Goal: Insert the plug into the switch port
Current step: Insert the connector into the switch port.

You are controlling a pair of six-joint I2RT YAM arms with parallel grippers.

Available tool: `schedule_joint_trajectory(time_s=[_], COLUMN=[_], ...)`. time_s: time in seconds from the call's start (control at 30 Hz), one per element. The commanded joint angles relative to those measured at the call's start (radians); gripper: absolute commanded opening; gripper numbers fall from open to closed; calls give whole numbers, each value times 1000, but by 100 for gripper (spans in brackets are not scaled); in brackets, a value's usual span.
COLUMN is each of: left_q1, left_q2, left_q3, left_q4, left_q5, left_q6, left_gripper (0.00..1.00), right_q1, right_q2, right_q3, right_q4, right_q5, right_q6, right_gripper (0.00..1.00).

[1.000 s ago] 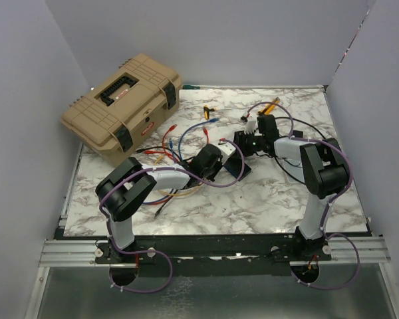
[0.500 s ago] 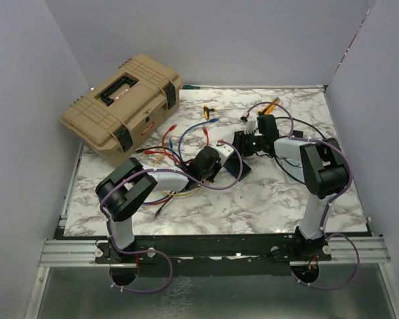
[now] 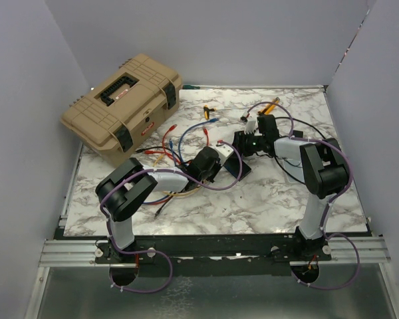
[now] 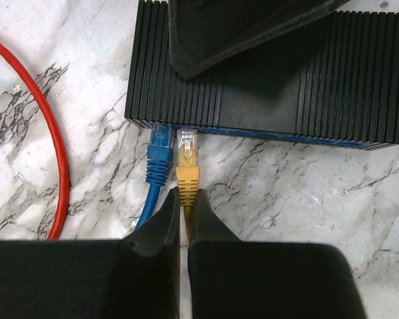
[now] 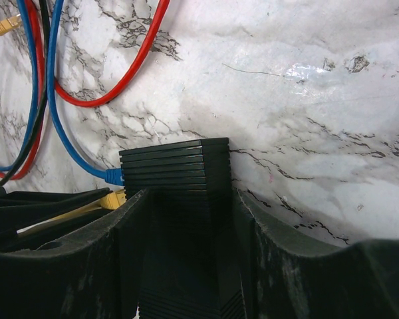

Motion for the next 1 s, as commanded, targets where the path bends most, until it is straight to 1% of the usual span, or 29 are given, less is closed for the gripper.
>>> schedule_joint_trajectory(time_s=[0.0, 0.17, 0.4, 0.57, 0.97], left_q1=[-3, 0, 6, 6, 5], left_q2=[-18, -29, -39, -45, -14], left_q3=[-6, -14, -21, -19, 8], left_q4=[92, 99, 111, 113, 94], left_q5=[-10, -9, 27, 13, 89], left_q6=[-7, -7, 0, 11, 24], left_gripper=[0, 0, 0, 0, 0], right_q1=[7, 7, 7, 7, 7], right_q2=[47, 46, 46, 46, 49], right_q3=[-3, -3, -3, -4, -3], right_q4=[-54, -54, -51, -48, -46], right_q5=[-25, -26, -30, -34, -42], right_q6=[-10, -10, -8, -8, -9], right_gripper=[55, 55, 55, 55, 55])
